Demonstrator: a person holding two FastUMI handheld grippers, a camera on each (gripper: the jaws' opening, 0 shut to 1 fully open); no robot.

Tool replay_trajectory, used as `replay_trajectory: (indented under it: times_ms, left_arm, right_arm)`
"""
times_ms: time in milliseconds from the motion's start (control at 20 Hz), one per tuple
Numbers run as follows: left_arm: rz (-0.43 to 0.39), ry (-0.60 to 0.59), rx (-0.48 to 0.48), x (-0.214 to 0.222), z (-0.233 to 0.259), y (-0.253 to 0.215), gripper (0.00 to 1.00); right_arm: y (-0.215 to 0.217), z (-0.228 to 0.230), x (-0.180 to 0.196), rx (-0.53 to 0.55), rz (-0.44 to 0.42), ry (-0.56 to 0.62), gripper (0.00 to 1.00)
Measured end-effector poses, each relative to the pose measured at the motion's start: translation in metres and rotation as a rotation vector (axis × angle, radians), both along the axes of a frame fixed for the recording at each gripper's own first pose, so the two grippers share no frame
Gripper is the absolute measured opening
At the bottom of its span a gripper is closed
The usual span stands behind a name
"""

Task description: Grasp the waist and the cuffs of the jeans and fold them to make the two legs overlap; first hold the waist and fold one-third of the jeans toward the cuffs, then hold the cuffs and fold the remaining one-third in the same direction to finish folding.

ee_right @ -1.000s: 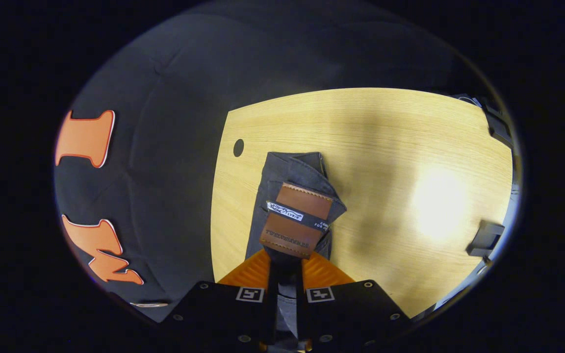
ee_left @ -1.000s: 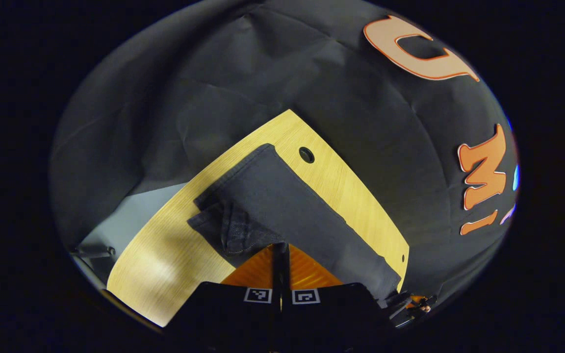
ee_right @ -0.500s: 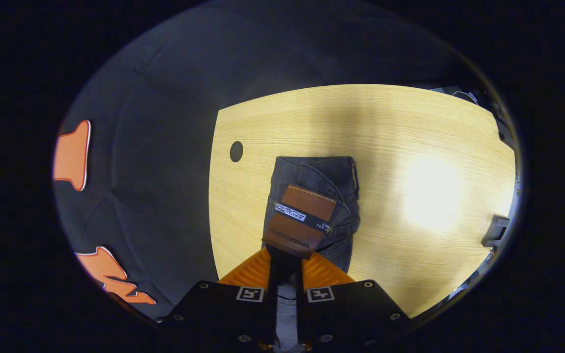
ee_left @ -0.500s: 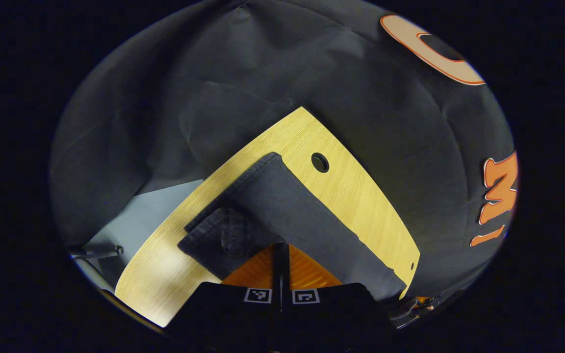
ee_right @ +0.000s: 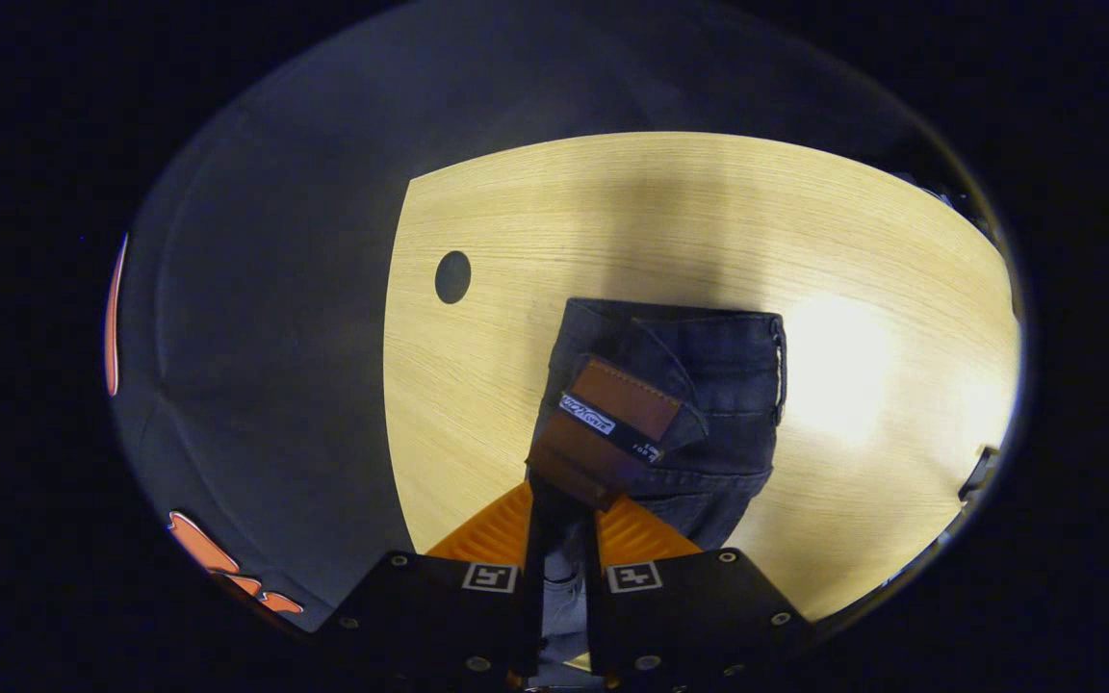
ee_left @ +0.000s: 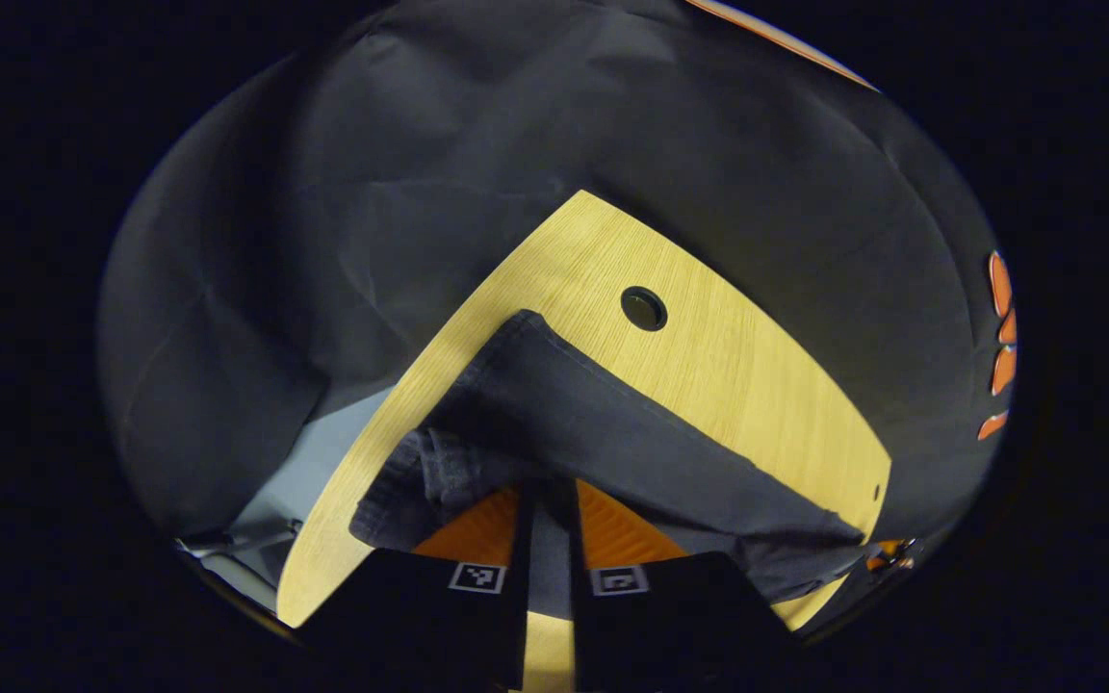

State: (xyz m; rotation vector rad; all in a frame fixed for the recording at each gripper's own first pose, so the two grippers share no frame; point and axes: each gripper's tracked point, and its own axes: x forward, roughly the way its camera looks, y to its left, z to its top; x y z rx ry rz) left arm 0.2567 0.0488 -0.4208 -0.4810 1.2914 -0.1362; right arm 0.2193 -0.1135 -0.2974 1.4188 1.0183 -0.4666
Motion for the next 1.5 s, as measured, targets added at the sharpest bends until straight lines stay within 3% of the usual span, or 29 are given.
replay_trajectory:
  times_ms: [150,200,250,350,400,450,550,750,1150,1250,1400,1450,1500]
  left_arm:
    - [-0.042,-0.041,0.002,0.002,0.011,-0.005,0.62]
    - [-0.053,-0.057,0.021,0.003,0.02,0.002,0.75]
    - [-0.06,-0.081,0.034,0.006,0.023,0.004,0.8]
    - [-0.056,-0.096,0.076,0.005,0.027,0.012,0.9]
    - [-0.042,-0.102,0.082,0.004,0.031,0.014,0.97]
    - [-0.031,-0.119,0.075,0.005,0.034,0.013,0.97]
    - [-0.014,-0.145,0.054,0.002,0.035,0.014,0.98]
    - [-0.042,-0.185,0.039,-0.008,0.054,0.009,0.97]
    - [-0.077,-0.221,0.029,-0.048,0.085,-0.005,0.94]
    - [-0.078,-0.222,0.051,-0.053,0.09,0.0,0.98]
    - [-0.11,-0.219,0.086,-0.066,0.095,0.002,0.97]
    - [-0.129,-0.209,0.094,-0.071,0.094,0.002,0.94]
    - [-0.151,-0.189,0.095,-0.077,0.09,0.001,0.98]
  right_arm:
    - [0.0,0.004,0.002,-0.002,0.024,-0.043,0.43]
    - [0.0,0.009,0.0,-0.01,0.034,-0.057,0.72]
    - [0.001,0.014,0.0,-0.022,0.047,-0.079,0.65]
    - [-0.003,0.022,-0.007,-0.084,0.071,-0.109,0.88]
    - [-0.011,0.026,-0.013,-0.122,0.073,-0.116,0.91]
    - [-0.02,0.029,-0.024,-0.153,0.069,-0.114,0.94]
    - [-0.04,0.034,-0.035,-0.213,0.07,-0.111,0.97]
    - [-0.062,-0.003,-0.068,-0.292,0.102,-0.015,0.97]
    - [-0.08,-0.056,-0.059,-0.36,0.128,0.081,0.98]
    - [-0.076,-0.07,-0.059,-0.375,0.155,0.11,1.0]
    - [-0.078,-0.076,-0.047,-0.423,0.167,0.108,0.98]
    - [-0.077,-0.078,-0.046,-0.434,0.165,0.113,0.94]
    - [-0.072,-0.079,-0.043,-0.43,0.172,0.104,0.84]
